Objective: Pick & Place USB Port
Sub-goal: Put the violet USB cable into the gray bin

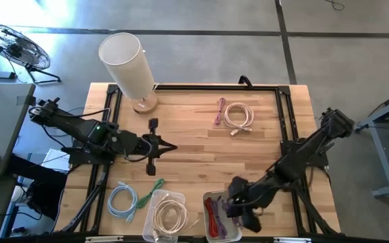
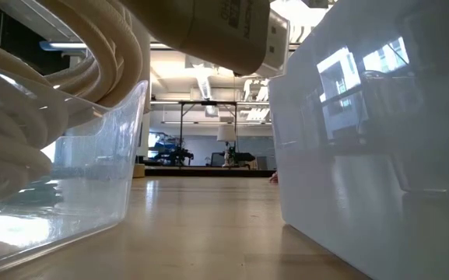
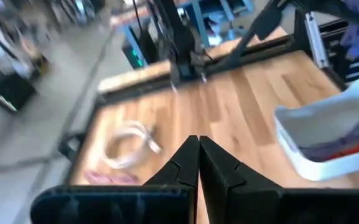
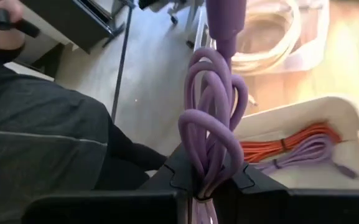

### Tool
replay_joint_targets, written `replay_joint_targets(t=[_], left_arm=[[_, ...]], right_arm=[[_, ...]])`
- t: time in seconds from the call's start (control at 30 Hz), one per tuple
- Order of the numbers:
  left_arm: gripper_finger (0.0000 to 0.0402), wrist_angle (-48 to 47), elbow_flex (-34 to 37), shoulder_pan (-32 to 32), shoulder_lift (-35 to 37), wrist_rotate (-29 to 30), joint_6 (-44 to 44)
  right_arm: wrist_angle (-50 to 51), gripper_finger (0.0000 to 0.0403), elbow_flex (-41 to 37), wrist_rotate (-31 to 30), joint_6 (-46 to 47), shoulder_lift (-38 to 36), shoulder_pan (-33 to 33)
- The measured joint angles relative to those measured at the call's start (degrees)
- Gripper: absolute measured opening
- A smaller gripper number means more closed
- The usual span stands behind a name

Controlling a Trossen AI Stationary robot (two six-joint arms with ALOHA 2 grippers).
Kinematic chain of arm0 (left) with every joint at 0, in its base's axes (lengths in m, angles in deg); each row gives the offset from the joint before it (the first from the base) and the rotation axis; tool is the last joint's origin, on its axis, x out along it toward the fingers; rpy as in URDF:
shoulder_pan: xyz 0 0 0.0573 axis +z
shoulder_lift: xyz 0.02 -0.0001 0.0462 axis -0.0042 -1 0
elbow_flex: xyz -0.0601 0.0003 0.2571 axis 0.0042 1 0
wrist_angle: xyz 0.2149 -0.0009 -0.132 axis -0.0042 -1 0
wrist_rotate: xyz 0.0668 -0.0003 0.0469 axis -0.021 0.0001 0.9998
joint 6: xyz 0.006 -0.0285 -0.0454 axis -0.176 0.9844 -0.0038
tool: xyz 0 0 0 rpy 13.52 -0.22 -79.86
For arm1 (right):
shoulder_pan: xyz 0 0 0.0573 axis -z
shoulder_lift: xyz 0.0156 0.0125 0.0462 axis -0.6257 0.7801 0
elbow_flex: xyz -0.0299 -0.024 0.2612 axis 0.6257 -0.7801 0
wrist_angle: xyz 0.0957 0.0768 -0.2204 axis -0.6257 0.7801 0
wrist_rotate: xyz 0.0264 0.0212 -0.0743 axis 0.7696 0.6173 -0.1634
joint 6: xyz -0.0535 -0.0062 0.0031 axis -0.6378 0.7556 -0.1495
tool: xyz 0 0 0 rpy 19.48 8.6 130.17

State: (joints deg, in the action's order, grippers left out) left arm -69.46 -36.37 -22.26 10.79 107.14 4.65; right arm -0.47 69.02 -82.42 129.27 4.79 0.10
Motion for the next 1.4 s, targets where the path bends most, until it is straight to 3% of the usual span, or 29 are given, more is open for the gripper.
replay_joint_targets(t=[0.2, 0.37, 0.6, 1.0, 1.4], left_arm=[[0.0007, -6.80, 0.00, 0.00, -0.08, -3.32, 5.11], [0.0007, -8.68, 0.00, 0.00, -0.24, -8.12, 8.05], [0.0007, -8.78, 0.00, -0.02, -0.24, -13.48, 9.23], [0.0007, -9.01, 0.00, -1.36, -0.26, -15.19, 11.20], [0.0007, -11.93, 0.00, -2.34, -0.28, -12.03, 11.03]], right_arm=[[-9.49, 0.0021, -0.04, 2.19, 4.57, 5.72, -0.04], [-12.39, 0.0021, -0.02, -0.46, 9.97, 6.85, -0.41], [-12.46, 0.0021, -0.02, -10.90, 21.21, 6.98, -2.79], [-4.79, 0.0021, -0.02, -31.09, 39.31, 6.84, -7.84], [5.82, 0.0021, -0.02, -29.46, 46.75, 7.19, -7.32]])
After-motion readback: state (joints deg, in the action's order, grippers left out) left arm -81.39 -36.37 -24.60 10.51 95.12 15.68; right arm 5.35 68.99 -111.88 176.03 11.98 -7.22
